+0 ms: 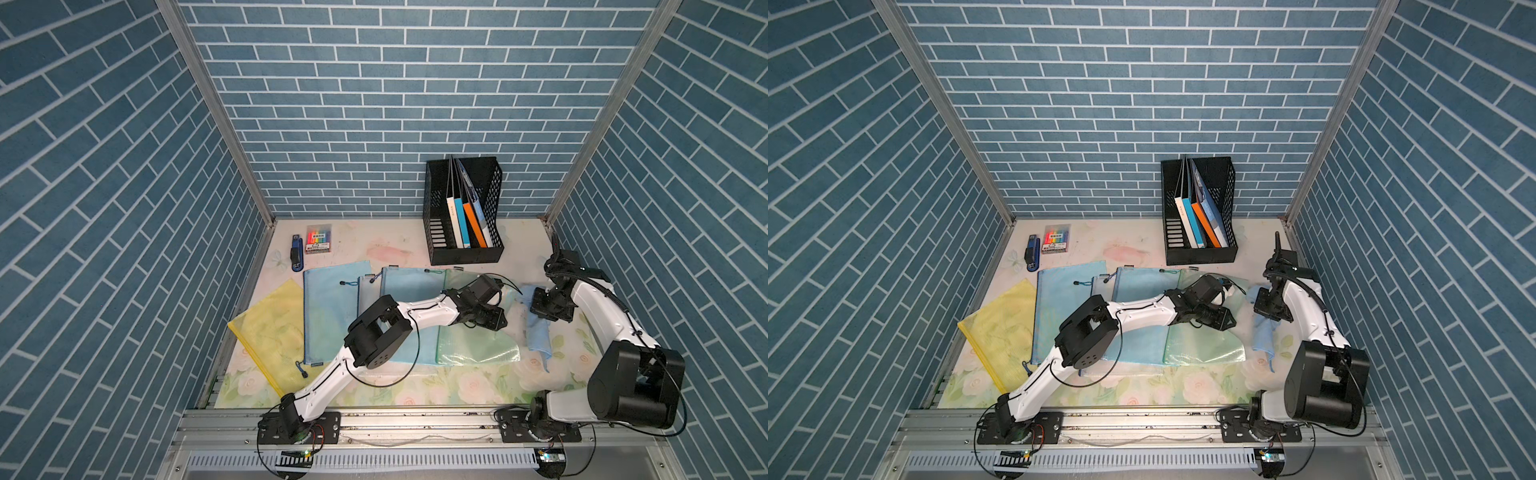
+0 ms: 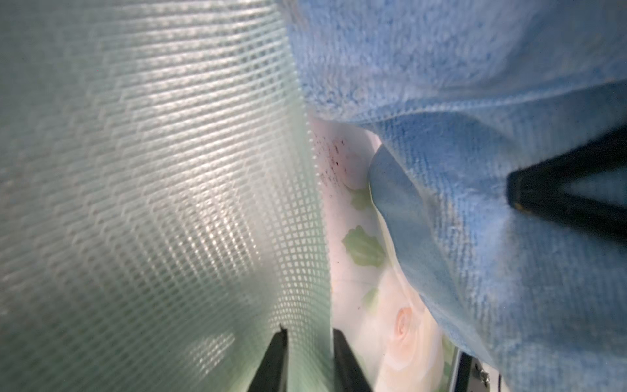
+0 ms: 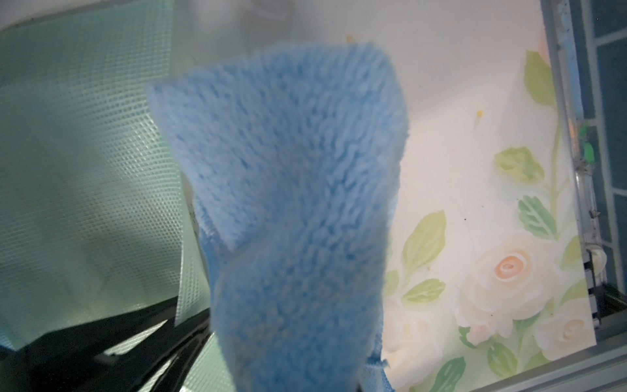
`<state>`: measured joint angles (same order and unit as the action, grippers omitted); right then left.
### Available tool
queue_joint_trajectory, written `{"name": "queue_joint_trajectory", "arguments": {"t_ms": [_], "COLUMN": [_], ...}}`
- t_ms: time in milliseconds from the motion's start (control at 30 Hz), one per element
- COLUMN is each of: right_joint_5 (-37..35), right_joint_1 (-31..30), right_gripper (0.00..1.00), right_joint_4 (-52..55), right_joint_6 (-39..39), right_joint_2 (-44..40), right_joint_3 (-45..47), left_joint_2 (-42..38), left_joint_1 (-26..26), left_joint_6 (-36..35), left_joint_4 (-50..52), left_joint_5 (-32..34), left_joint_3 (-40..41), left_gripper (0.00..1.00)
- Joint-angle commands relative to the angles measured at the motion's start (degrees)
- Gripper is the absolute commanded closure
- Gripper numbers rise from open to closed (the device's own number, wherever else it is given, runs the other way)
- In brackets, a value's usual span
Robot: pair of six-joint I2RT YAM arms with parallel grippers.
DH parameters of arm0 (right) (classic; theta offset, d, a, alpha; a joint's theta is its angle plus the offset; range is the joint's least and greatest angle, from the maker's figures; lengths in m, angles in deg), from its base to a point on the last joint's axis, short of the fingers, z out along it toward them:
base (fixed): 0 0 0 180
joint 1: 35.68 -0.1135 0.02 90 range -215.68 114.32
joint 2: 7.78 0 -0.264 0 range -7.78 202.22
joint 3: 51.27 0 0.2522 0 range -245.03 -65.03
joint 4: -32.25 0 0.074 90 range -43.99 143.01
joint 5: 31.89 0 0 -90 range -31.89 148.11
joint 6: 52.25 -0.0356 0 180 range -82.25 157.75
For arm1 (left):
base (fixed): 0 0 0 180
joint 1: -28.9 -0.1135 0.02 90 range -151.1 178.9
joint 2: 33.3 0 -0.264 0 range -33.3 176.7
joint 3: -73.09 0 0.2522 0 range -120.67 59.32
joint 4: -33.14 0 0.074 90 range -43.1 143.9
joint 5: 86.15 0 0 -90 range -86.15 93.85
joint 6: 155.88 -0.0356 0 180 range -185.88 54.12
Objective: Wipe the document bag
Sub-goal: Adjust the document bag at the center of the board, then wipe the dirt from the document bag.
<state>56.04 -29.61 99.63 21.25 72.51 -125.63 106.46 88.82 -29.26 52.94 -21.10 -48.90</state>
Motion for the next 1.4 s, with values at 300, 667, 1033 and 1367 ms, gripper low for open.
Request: {"name": "queue_joint_trajectory", "arguments": {"t_ms": [300, 667, 1033, 1367], "right_joint_5": [-3.1, -7.3, -3.4, -3.4], "right_joint_1": [0.1, -3.5, -18.7, -21.9], "right_gripper": [1.00, 1.00, 1.00, 1.00], "right_joint_4": [2.7, 11.2, 2.2, -2.2], "right_joint_6": [2.6, 1.4, -6.6, -8.0], "right_joint_2": [0.4, -7.6, -2.0, 6.6], "right_joint_3": [-2.3, -9.9, -1.7, 2.9], "left_joint_2": [-8.3, -28.3, -25.1, -23.4], "left_joint_1": [-0.3, -14.6, -19.3, -19.1], "left_joint_6": [-5.6, -8.5, -8.6, -6.1], "left_joint_4": [-0.3, -2.8, -12.6, -18.6], "left_joint_5": [0.3, 3.1, -2.5, -7.0], "left_joint_3": [3.7, 30.5, 40.8, 42.7], "left_gripper": [0.18, 0.21, 0.22, 0.22]}}
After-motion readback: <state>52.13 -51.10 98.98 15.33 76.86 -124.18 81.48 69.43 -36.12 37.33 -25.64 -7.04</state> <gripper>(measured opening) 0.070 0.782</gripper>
